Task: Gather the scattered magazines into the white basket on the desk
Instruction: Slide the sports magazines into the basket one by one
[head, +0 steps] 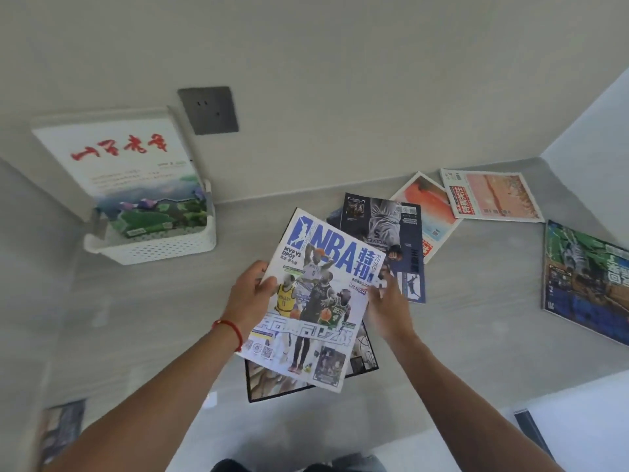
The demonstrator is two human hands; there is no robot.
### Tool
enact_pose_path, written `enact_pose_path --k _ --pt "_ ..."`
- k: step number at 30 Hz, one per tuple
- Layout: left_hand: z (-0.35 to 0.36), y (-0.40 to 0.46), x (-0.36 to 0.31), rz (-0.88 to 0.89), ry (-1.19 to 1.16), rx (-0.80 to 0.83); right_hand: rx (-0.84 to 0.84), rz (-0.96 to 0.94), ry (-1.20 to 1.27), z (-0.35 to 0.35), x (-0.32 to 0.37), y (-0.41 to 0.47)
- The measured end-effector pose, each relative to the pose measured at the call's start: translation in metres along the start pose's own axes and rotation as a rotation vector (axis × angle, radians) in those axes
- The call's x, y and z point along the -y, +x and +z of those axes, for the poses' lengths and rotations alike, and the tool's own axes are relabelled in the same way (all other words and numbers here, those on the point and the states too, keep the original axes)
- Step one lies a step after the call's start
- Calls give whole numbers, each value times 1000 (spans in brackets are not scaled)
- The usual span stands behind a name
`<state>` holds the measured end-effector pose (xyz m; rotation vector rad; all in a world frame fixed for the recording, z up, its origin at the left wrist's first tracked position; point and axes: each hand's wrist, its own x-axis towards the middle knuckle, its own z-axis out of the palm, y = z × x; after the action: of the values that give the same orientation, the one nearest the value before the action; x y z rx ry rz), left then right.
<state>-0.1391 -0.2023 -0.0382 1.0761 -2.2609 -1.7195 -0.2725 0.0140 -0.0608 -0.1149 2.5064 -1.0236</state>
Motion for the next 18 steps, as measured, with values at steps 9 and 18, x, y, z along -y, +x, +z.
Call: enact_pose_path --k 9,18 --pt "-153 -3 35 -116 -253 -196 259 -183 152 66 137 -16" --pt "-295 32 -10 139 177 -596 55 -640 122 114 309 -10"
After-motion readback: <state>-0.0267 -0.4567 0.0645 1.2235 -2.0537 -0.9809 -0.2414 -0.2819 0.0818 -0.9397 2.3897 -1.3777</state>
